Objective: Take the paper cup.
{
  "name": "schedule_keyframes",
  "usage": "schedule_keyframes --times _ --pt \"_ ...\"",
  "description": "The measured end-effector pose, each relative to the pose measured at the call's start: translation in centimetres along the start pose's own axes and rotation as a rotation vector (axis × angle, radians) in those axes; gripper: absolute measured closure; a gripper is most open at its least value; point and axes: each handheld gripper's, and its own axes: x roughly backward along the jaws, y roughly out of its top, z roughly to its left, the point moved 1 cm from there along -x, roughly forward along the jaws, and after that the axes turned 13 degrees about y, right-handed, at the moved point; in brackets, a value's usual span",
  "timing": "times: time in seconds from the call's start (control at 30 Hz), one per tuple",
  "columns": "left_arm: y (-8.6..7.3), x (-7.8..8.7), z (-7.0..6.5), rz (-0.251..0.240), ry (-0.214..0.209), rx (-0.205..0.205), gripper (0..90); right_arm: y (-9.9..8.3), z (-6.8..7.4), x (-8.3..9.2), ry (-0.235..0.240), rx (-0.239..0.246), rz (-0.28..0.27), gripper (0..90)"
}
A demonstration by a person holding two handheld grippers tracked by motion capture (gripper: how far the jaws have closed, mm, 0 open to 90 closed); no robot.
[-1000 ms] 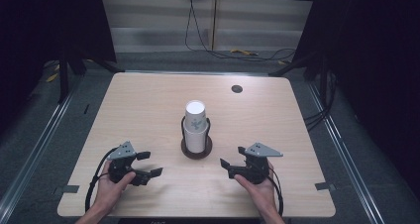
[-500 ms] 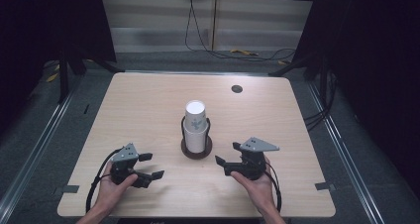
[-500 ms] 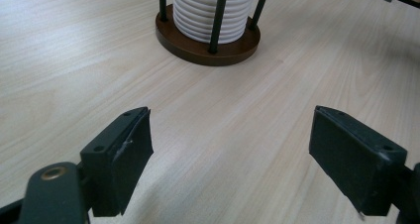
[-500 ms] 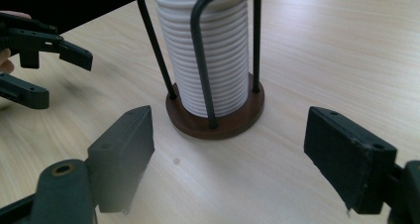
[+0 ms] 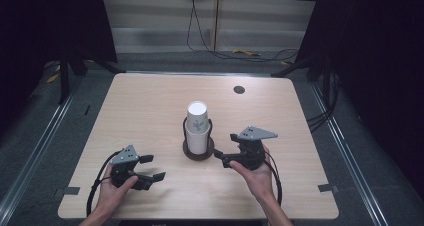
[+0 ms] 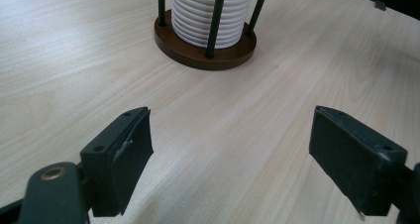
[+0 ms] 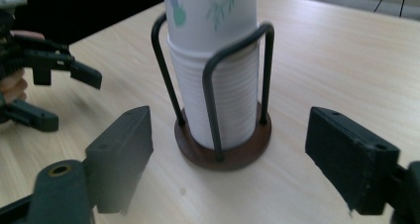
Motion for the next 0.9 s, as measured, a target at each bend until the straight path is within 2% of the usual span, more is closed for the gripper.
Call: schedule_keyframes --times 0.07,0.13,0.3,0.4,0.53,0.67,0.73,0.9 --pt "0.0 0.0 -0.1 0.001 -0.004 -0.001 16.8 0.6 0.1 -0.1 0.008 -0.007 -0.027 20.9" --pt "0.0 0.0 -0.1 -0.001 -0.003 -0.003 16.8 1.2 0.3 -0.5 0.010 0.006 -0.030 21.0" --pt "0.1 0.0 -0.1 -0.006 -0.001 -0.001 16.8 2.4 0.2 -1.1 0.028 0.003 -0.048 20.7" --pt "0.0 0.0 -0.2 -0.003 -0.003 -0.010 16.8 3.1 0.2 -1.4 0.037 0.013 -0.053 20.9" --pt "0.0 -0.1 -0.4 -0.002 -0.009 -0.012 16.8 3.8 -0.2 -1.8 0.049 0.000 -0.058 19.2" --pt "0.0 -0.3 -0.6 -0.008 -0.013 -0.002 16.9 4.6 -0.5 -2.3 0.056 0.007 -0.055 18.9" --pt "0.0 -0.5 -0.8 0.001 -0.018 -0.008 16.8 5.0 -0.5 -2.6 0.049 0.013 -0.056 17.8" --pt "0.0 -0.4 -1.0 -0.005 -0.018 -0.030 16.8 6.3 -0.5 -3.3 0.064 0.017 -0.047 15.9"
